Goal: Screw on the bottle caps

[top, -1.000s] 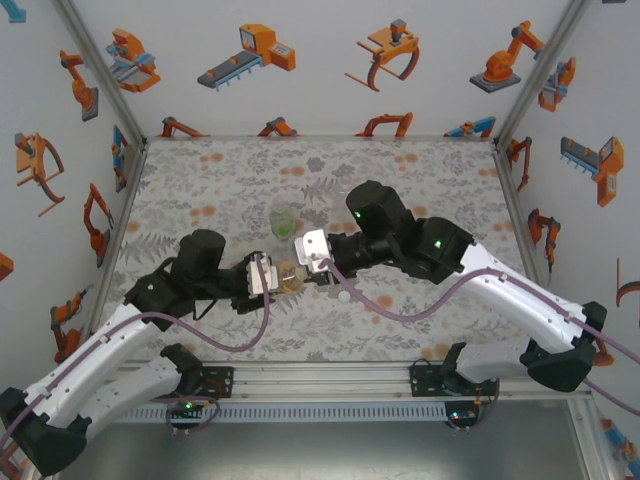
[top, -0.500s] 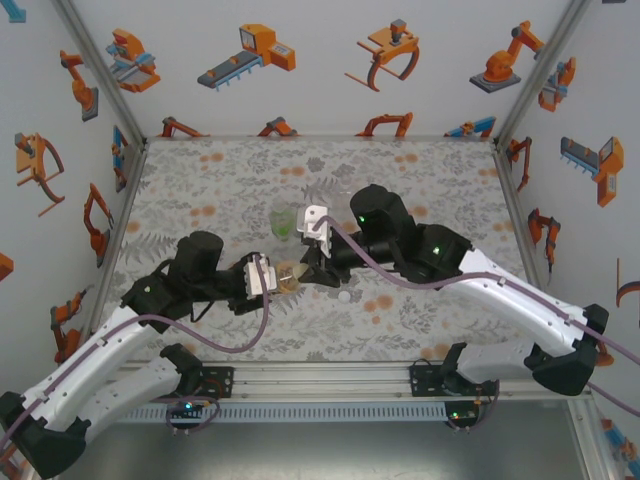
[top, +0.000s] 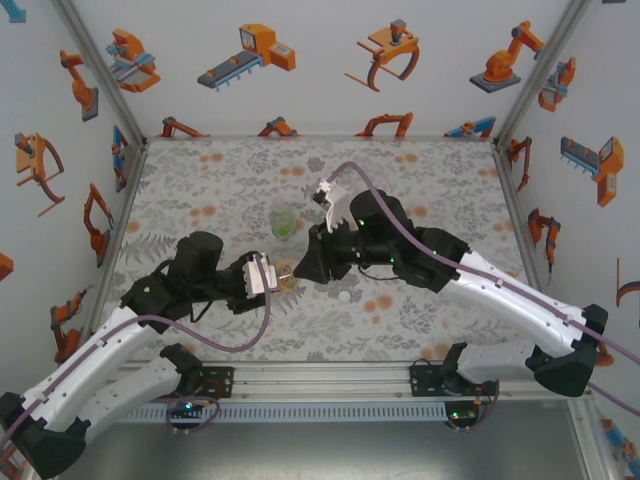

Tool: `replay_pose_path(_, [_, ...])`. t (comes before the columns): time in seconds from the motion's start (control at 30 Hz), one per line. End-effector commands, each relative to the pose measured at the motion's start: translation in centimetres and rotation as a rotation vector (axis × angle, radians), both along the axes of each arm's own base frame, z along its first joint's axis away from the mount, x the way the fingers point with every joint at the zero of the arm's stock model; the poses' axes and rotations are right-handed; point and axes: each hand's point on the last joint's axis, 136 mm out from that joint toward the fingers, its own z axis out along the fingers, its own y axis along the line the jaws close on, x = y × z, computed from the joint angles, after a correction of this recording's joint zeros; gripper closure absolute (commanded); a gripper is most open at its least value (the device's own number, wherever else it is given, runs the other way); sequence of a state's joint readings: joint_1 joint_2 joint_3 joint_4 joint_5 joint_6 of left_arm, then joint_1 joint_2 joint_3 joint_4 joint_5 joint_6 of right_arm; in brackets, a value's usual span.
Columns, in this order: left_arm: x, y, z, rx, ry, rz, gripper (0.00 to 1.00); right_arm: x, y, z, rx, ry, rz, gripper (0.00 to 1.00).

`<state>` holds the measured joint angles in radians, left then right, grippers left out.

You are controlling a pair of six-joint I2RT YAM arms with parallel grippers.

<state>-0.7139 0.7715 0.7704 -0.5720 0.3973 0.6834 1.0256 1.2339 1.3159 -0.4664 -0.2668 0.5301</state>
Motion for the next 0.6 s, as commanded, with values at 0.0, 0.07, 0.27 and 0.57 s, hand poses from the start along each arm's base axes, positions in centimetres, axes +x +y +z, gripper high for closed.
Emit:
replay_pose_path(0.0, [1.0, -0.6, 2.8, -0.080, -0.083, 0.023, 1.00, -0.9, 0.6, -2.4, -0.001, 0.298, -0.099, 1.00])
replay_pose_path(0.07, [1.2, -0.6, 2.8, -0.076, -0.086, 0.033, 1.00, -1.0, 0.9, -2.3, 0.019, 0.363, -0.116, 1.00])
replay_pose_path(0.27, [1.6, -0.4, 2.6, -0.068, -0.090, 0.055, 1.00, -1.2, 1.4, -2.6, -0.012, 0.422, -0.117, 1.00])
replay_pose_path(0.57, [1.0, -0.7, 2.6, -0.081, -0.081, 0.017, 1.00, -0.3, 0.7, -0.4, 0.000, 0.250, -0.107, 0.69])
